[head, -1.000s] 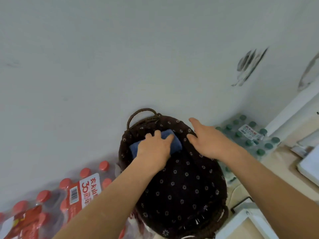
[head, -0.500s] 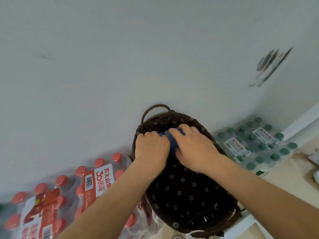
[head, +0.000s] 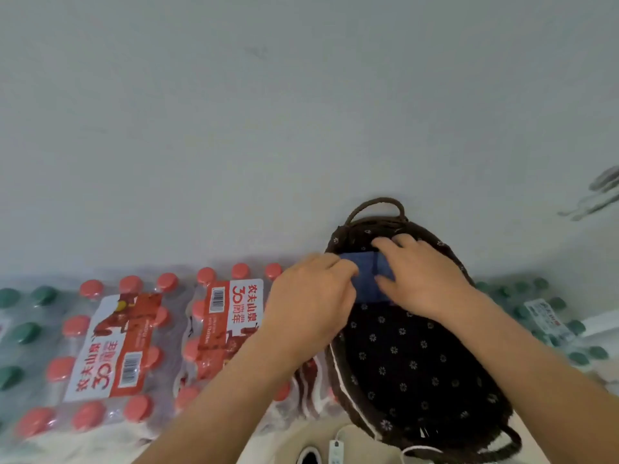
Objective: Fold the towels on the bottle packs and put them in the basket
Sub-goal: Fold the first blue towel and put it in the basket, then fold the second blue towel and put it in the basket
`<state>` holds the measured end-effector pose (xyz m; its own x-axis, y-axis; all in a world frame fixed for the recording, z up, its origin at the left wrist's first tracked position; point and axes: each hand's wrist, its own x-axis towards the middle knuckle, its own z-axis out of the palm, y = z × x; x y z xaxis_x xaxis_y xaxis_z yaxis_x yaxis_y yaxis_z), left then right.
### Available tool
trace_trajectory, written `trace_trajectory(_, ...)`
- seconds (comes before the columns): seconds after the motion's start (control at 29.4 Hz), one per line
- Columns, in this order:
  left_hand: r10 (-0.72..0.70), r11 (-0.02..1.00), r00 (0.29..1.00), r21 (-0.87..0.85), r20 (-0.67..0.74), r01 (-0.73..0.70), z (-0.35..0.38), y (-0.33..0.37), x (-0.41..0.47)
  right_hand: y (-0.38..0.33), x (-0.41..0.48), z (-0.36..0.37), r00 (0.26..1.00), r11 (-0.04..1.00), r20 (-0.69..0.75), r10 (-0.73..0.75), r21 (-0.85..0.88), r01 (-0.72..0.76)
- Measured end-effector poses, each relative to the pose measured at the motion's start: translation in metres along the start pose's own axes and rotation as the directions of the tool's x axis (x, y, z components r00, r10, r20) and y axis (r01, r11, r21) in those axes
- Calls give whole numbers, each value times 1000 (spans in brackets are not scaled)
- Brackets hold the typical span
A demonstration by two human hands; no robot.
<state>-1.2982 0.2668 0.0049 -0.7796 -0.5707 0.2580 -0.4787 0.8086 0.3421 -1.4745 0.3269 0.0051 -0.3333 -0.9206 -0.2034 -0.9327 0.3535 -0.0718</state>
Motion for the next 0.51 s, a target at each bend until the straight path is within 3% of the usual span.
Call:
trace_trajectory(0.07, -159, 972, 985, -184, -69, 144, -17, -18, -34, -15, -3, -24, 995, 996, -77, -59, 64, 64)
trace_trajectory(0.17, -376, 898, 922, -279, -88, 339, -35, -57, -88, -61, -6, -56, 981, 966, -128, -145, 196, 168)
trace_trajectory(0.34, -547, 816, 826, -310, -135, 489, -65, -128, -178, -189, -12, -66, 922, 897, -57, -383, 217, 386)
trace_trajectory(0.51, -733, 663, 654, -409, -188, 627, -114, -187, -280, -332, -27, -28, 831, 810, -4, -556, 222, 543)
